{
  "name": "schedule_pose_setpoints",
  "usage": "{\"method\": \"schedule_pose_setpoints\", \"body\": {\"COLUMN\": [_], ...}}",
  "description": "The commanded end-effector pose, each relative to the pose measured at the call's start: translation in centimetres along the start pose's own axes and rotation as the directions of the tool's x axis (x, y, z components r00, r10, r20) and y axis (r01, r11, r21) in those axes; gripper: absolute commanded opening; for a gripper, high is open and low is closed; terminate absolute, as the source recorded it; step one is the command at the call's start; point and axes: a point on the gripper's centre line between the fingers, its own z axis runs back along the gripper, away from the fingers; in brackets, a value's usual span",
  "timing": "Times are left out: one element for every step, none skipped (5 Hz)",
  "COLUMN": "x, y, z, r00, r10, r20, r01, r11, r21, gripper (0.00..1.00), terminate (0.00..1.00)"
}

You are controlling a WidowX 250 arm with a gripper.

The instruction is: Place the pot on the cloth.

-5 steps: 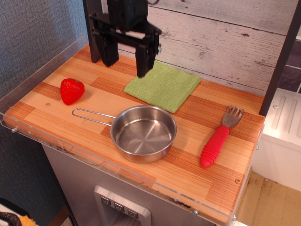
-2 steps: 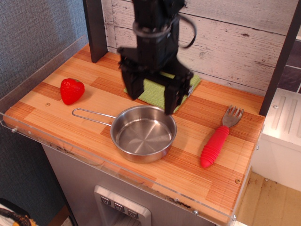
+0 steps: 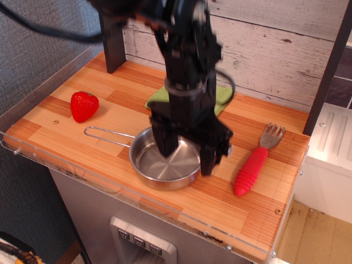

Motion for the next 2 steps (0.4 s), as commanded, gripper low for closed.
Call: {"method": "schedule_pose_setpoints", "body": {"x": [0.70, 1.41], "y": [-0.66, -0.58], "z": [-3.17, -4.02], "r00": [0.998, 0.995], "r10": [-0.057, -0.097], "r20": [-0.002, 0.002], "r01": [0.057, 0.097], "r11": [0.998, 0.994], "r21": [0.027, 0.043], "gripper": [1.00, 0.00], "terminate": [0.00, 0.00]}}
